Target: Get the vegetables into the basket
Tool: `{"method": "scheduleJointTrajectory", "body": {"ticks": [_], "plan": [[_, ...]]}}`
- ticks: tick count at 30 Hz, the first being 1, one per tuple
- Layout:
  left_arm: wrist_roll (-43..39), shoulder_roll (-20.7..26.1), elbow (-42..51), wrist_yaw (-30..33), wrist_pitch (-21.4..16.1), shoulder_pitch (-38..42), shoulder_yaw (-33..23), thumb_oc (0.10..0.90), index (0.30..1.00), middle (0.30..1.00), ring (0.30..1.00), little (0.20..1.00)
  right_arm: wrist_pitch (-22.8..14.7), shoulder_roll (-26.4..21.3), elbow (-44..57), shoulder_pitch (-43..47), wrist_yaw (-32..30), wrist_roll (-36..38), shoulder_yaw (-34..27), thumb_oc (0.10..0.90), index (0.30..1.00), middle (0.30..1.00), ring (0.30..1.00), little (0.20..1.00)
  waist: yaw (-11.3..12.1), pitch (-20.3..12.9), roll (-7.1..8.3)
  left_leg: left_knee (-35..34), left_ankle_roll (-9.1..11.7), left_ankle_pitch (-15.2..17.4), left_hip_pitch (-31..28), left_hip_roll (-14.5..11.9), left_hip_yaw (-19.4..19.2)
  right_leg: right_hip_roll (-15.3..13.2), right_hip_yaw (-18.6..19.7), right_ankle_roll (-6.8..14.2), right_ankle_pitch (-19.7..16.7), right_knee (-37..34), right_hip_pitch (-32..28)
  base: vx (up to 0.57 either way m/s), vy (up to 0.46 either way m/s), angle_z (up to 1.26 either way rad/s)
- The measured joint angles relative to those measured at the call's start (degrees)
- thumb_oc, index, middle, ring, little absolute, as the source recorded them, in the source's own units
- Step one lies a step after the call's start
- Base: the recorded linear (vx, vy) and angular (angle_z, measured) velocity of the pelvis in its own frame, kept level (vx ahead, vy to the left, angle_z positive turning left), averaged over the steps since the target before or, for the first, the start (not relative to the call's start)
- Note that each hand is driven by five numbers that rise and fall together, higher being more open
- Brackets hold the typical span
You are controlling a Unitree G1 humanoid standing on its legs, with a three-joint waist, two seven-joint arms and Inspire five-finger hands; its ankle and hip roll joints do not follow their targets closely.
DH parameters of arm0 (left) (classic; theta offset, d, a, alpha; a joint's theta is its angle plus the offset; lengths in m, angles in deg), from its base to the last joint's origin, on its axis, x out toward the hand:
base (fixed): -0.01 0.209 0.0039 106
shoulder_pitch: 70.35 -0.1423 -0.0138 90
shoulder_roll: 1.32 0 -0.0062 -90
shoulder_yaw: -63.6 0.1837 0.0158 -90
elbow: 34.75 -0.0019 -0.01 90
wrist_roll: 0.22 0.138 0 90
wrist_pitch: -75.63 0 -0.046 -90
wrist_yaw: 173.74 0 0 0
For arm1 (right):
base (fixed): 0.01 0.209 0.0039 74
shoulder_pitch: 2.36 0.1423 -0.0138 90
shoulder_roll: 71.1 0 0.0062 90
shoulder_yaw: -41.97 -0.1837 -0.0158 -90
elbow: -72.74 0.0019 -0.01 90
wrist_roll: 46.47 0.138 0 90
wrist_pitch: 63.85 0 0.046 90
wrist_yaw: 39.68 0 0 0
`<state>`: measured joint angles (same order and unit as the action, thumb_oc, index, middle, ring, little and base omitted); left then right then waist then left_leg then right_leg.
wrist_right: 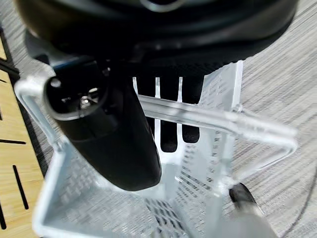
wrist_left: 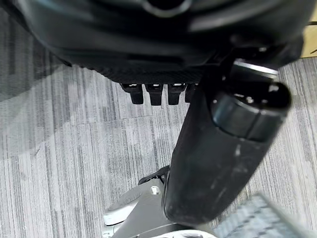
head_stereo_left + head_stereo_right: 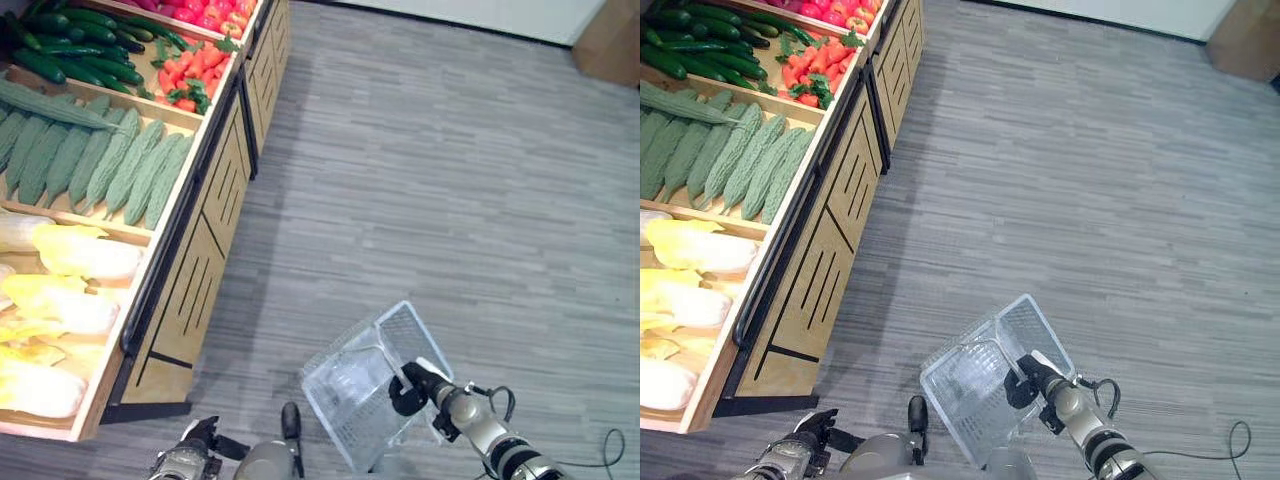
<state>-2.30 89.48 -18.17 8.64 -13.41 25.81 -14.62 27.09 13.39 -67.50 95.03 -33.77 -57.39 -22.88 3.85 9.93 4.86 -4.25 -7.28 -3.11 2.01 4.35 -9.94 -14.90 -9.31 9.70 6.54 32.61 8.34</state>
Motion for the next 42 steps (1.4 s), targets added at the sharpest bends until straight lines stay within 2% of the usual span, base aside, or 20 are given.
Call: {"method": "scheduleJointTrajectory", "body": {"ticks": [1, 4, 7, 8, 10, 12, 15, 17, 18, 20, 23, 26, 29, 30, 33, 34, 37, 38, 39, 42], "plan": [[0.01, 0.01, -0.03, -0.03, 0.01, 0.17, 0.11, 0.900, 1.000, 1.000, 1.000, 1.000, -0.01, -0.04, 0.01, -0.16, -0.07, 0.01, -0.01, 0.400, 0.300, 0.300, 0.300, 0.300, -0.04, 0.01, -0.02, -0.10, -1.13, 0.41, -0.49, 0.43, 0.34, -0.85, -0.04, 0.01, -0.01, 0.30, 0.65, 0.21, -0.009, 0.27], [0.05, 0.30, -0.23, -0.21, 0.18, 0.41, 1.20, 0.900, 1.000, 1.000, 1.000, 1.000, -0.35, 0.19, 0.81, -1.05, -0.01, 0.18, -0.39, 0.400, 0.300, 0.300, 0.300, 0.300, -1.61, 0.66, -1.28, -0.33, -0.48, 0.04, -2.61, 1.08, 2.57, -1.86, -2.24, 1.35, -2.33, -14.29, 2.28, 0.13, -0.051, 0.52], [0.13, 0.10, -0.86, -0.11, -0.05, 0.64, 0.97, 0.900, 1.000, 1.000, 1.000, 1.000, -0.60, 0.24, 1.28, -1.05, -0.03, 0.18, -0.43, 0.400, 0.300, 0.300, 0.300, 0.300, -2.21, 0.78, -1.02, -0.24, 2.02, 2.24, -3.73, 2.01, 4.41, -1.50, -1.70, 2.60, -9.46, -27.56, 4.40, 0.25, -0.065, 0.27], [1.05, 0.16, -1.86, -0.15, 0.23, 0.40, 0.82, 0.900, 1.000, 1.000, 1.000, 1.000, -0.96, 0.27, 1.89, -0.75, -0.08, 0.16, -0.65, 0.400, 0.300, 0.300, 0.300, 0.300, -3.11, 0.97, -0.85, -0.76, 1.35, 2.66, -4.54, 2.25, 4.79, -0.87, -3.20, 3.23, -15.95, -38.03, 5.43, 0.19, -0.041, 0.16], [1.58, -0.01, -1.83, -0.17, 0.44, -1.43, -0.11, 0.900, 1.000, 1.000, 1.000, 1.000, -1.52, 0.46, 2.86, -1.42, -0.49, 0.25, -2.23, 0.400, 0.300, 0.300, 0.300, 0.300, -3.61, 1.19, -0.59, -0.75, 1.14, 3.58, -7.06, 2.24, 4.88, -0.85, -6.98, 2.65, -19.50, -37.95, 6.68, 0.16, -0.035, 0.09], [1.61, -0.03, -1.68, -0.26, 0.44, -2.73, -0.56, 0.900, 1.000, 1.000, 1.000, 1.000, -1.68, 0.41, 2.61, -1.40, -0.54, 0.20, -2.42, 0.400, 0.300, 0.300, 0.300, 0.300, -3.83, 0.95, 0.10, -0.73, 1.15, 4.88, -8.95, 2.27, 5.14, -0.47, -8.65, 2.36, -19.76, -37.36, 6.88, 0.21, -0.052, 0.07], [2.28, -0.08, -1.69, -0.27, 0.49, -2.79, -0.71, 0.900, 1.000, 1.000, 1.000, 1.000, -1.80, 0.48, 3.23, -1.37, -0.31, 0.22, -3.04, 0.400, 0.300, 0.300, 0.300, 0.300, -3.96, 1.39, 0.71, -0.65, 3.26, 7.15, -10.97, 1.60, 7.43, 1.24, -9.68, 2.05, -20.00, -37.80, 5.46, 0.26, -0.117, 0.30], [2.89, -0.69, -1.75, -0.27, 0.64, -2.58, -0.63, 0.900, 1.000, 1.000, 1.000, 1.000, -1.65, 0.48, 2.60, -1.85, -0.12, 0.44, -3.73, 0.400, 0.300, 0.300, 0.300, 0.300, -5.22, 1.73, -0.39, 0.26, 5.07, 8.25, -12.16, -0.04, 9.73, 2.54, -9.04, -2.38, -23.48, -37.59, 2.58, 0.17, -0.112, 0.73], [3.34, -1.46, -1.62, -0.24, 0.57, -2.69, -0.74, 0.900, 1.000, 1.000, 1.000, 1.000, -1.40, 0.39, 1.55, -1.47, -0.03, 0.61, -3.99, 0.400, 0.300, 0.300, 0.300, 0.300, -4.86, 1.75, -1.81, 0.49, 6.14, 7.85, -13.15, -1.68, 9.18, 3.99, -10.00, -4.35, -22.33, -37.57, 0.98, 0.13, -0.125, 0.44], [3.48, -2.02, -1.04, -0.15, 0.54, -2.67, -0.72, 0.900, 1.000, 1.000, 1.000, 1.000, -0.96, 0.06, 1.22, -0.59, 0.14, 0.53, -3.90, 0.400, 0.300, 0.300, 0.300, 0.300, -4.81, 1.67, -2.80, 3.74, 9.09, 7.13, -12.74, -3.54, 7.88, 5.52, -10.04, -7.82, -21.64, -37.47, -1.14, 0.16, -0.166, 0.22], [3.49, -2.15, -0.78, -0.18, 0.32, -1.64, -0.72, 0.900, 1.000, 1.000, 1.000, 1.000, -0.40, -2.42, 1.30, 0.36, 0.33, 0.54, -3.39, 0.400, 0.300, 0.300, 0.300, 0.300, -4.90, 1.29, -4.01, 6.91, 12.59, 4.98, -11.20, -5.92, 8.87, 6.91, -10.47, -9.23, -19.25, -36.43, -2.35, 0.12, -0.175, 0.36], [3.45, -2.17, -0.81, -0.16, 0.42, 0.02, -0.69, 0.900, 1.000, 1.000, 1.000, 1.000, -0.23, -3.74, 1.30, 1.14, 0.07, 0.60, -3.31, 0.400, 0.300, 0.300, 0.300, 0.300, -5.68, 1.32, -4.13, 8.25, 16.49, 2.54, -9.62, -7.99, 11.00, 7.92, -11.61, -10.99, -17.91, -35.14, -2.56, 0.09, -0.171, 0.41], [3.26, -2.69, -0.62, -0.17, 0.18, 1.56, -0.71, 0.900, 1.000, 1.000, 1.000, 1.000, 0.11, -5.02, 1.28, 1.93, -0.08, 0.55, -1.76, 0.400, 0.300, 0.300, 0.300, 0.300, -5.94, 1.39, -4.21, 9.70, 18.00, 1.46, -8.91, -10.49, 11.90, 9.23, -12.97, -11.10, -14.16, -31.62, -2.57, 0.13, -0.282, 0.46], [3.12, -2.86, -1.10, 0.03, -0.01, 2.08, -1.27, 0.900, 1.000, 1.000, 1.000, 1.000, 0.39, -5.53, 1.14, 1.98, 0.00, 0.58, -0.53, 0.400, 0.300, 0.300, 0.300, 0.300, -5.85, 1.59, -3.90, 10.29, 19.76, 0.18, -8.10, -11.15, 13.36, 9.23, -14.39, -10.82, -12.66, -29.90, -2.78, 0.16, -0.358, 0.80], [1.91, -2.39, -1.50, 0.31, 0.08, 2.64, -1.96, 0.900, 1.000, 1.000, 1.000, 1.000, 0.71, -7.15, 1.36, 2.03, 0.52, 0.49, 1.30, 0.400, 0.300, 0.300, 0.300, 0.300, -2.77, 1.71, -3.44, 10.11, 20.27, -3.69, -6.31, -14.53, 15.16, 11.79, -18.03, -10.83, -12.15, -30.84, -4.77, 0.13, -0.235, 0.96], [0.02, -2.06, -1.46, 0.59, 0.01, 1.69, -4.54, 0.900, 1.000, 1.000, 1.000, 1.000, 0.71, -7.61, 1.55, 1.83, 0.31, 0.50, 1.27, 0.400, 0.300, 0.300, 0.300, 0.300, -1.57, 1.74, -2.48, 11.26, 20.12, -4.97, -5.73, -15.25, 14.88, 12.81, -19.20, -11.74, -11.55, -30.97, -5.76, 0.06, -0.080, 0.59], [-0.51, -1.39, -0.51, 1.07, -0.04, 1.95, -5.50, 0.900, 1.000, 1.000, 1.000, 1.000, 0.69, -8.10, 2.49, 3.05, -0.31, 0.52, 1.25, 0.400, 0.300, 0.300, 0.300, 0.300, -0.98, 2.25, -0.12, 15.04, 19.59, -2.05, -3.19, -14.27, 12.63, 11.83, -18.94, -15.44, -8.97, -32.03, -7.10, -0.02, 0.019, 0.32], [-0.49, -1.40, -0.30, 1.01, -0.02, 2.17, -4.99, 0.900, 1.000, 1.000, 1.000, 1.000, 0.57, -8.15, 2.95, 2.94, -1.00, 0.54, 0.98, 0.400, 0.300, 0.300, 0.300, 0.300, -0.90, 2.37, 0.29, 14.05, 19.45, 1.15, -2.07, -14.78, 8.81, 11.36, -19.54, -15.43, -8.96, -33.18, -7.25, -0.07, 0.118, 0.60], [-0.25, -1.46, -0.24, 0.99, 0.09, 3.43, -4.27, 0.900, 1.000, 1.000, 1.000, 1.000, 0.55, -8.33, 3.89, 1.75, -1.54, 0.53, -0.11, 0.400, 0.300, 0.300, 0.300, 0.300, -1.34, 2.82, 1.05, 11.85, 19.30, 1.96, 0.31, -14.98, 4.14, 10.37, -21.23, -15.38, -8.94, -34.35, -7.31, -0.04, 0.116, 0.89], [-0.26, -1.69, 2.07, 0.93, 0.06, 4.87, -2.44, 0.900, 1.000, 1.000, 1.000, 1.000, 0.78, -8.11, 3.31, 0.16, -1.81, 0.50, -1.31, 0.400, 0.300, 0.300, 0.300, 0.300, -1.40, 3.59, 0.89, 6.18, 17.74, 0.18, 5.59, -15.93, -3.94, 9.00, -24.67, -14.06, -9.75, -34.78, -6.79, 0.07, 0.121, 0.68]]}}
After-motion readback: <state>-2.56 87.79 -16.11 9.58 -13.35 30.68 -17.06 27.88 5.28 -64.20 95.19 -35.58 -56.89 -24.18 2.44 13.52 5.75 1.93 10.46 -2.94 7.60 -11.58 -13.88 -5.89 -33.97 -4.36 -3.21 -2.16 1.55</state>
